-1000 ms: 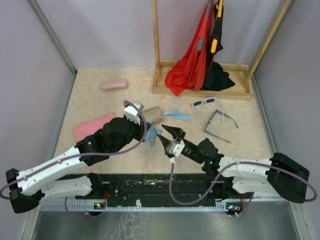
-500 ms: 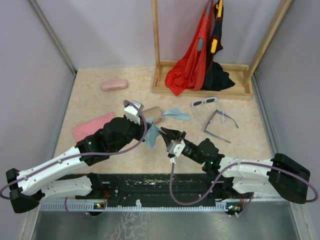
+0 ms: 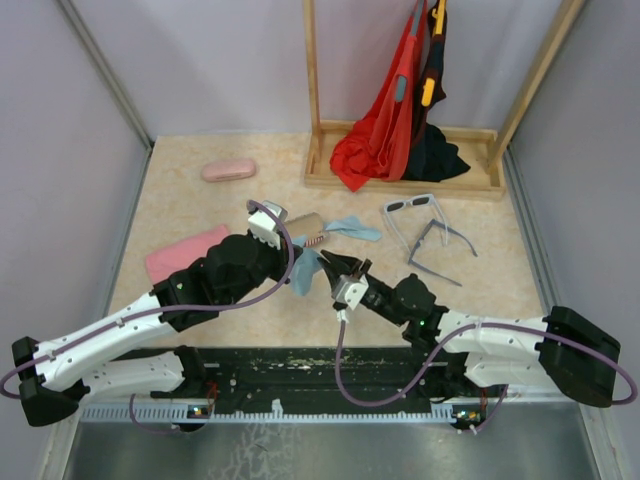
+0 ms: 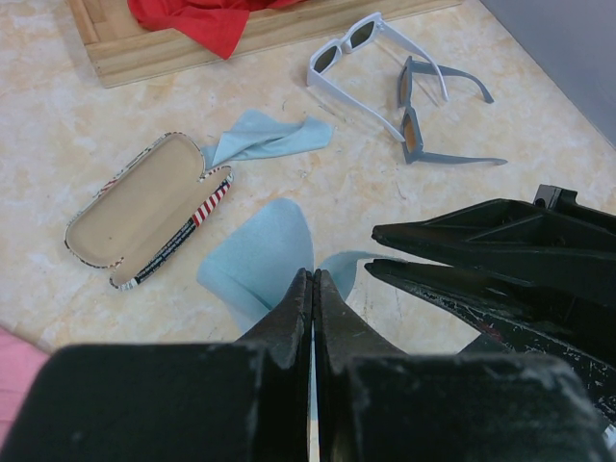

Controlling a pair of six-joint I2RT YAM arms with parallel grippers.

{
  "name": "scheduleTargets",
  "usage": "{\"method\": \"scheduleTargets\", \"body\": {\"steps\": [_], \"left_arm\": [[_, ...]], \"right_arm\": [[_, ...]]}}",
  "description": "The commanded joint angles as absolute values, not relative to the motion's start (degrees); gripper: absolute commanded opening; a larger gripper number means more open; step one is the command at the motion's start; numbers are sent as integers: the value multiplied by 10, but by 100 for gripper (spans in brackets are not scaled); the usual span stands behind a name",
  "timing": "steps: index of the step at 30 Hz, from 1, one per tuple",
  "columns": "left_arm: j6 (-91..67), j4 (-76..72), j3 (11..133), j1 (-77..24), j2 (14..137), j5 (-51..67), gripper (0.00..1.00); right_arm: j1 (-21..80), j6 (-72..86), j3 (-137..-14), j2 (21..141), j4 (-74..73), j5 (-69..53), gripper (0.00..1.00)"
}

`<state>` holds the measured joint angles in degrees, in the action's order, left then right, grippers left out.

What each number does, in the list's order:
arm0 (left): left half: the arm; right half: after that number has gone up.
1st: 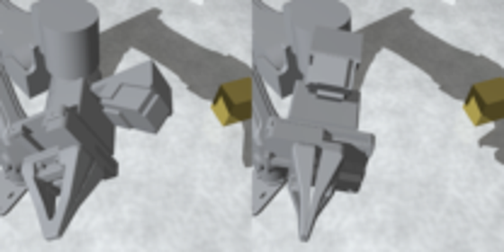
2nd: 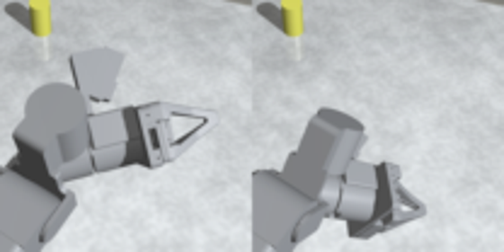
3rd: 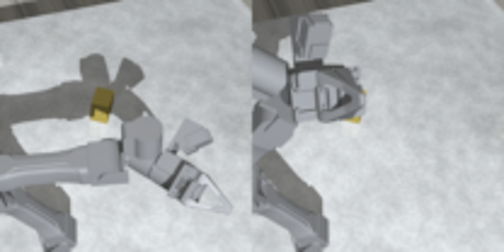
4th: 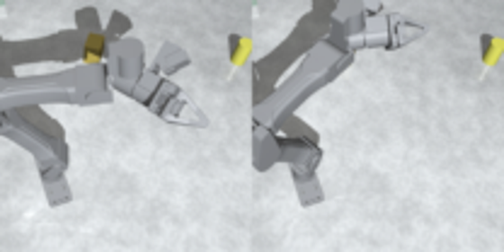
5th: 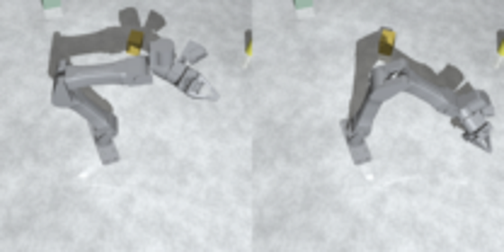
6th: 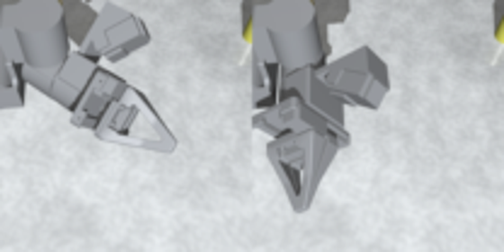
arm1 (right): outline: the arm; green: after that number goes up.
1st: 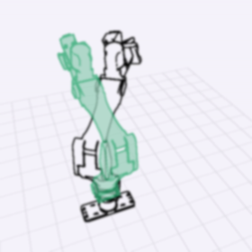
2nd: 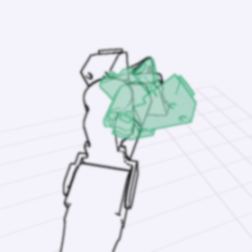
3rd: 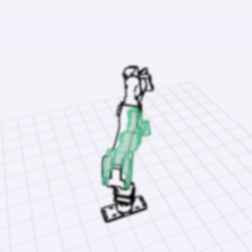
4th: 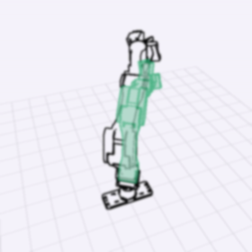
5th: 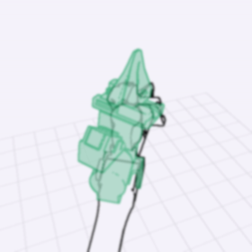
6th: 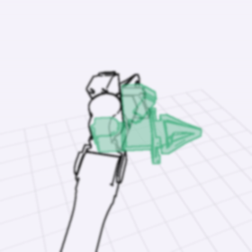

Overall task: Organize the sunglasses
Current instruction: Adjust the glasses cleaning cloth at the center of the board.

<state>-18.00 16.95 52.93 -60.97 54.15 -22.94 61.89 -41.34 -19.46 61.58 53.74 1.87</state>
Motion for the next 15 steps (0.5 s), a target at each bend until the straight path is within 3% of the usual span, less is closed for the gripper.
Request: {"method": "scheduleTargets", "body": {"steps": [1,5,15], "left_arm": [[-180,173,547,-607,530,-226,0],[-181,174,545,-607,527,-229,0],[-177,172,547,-607,523,-231,0]], "right_arm": [[624,-401,-225,617,554,23,18],[625,-396,-228,616,541,18,13],[625,-383,-227,610,514,16,19]]}}
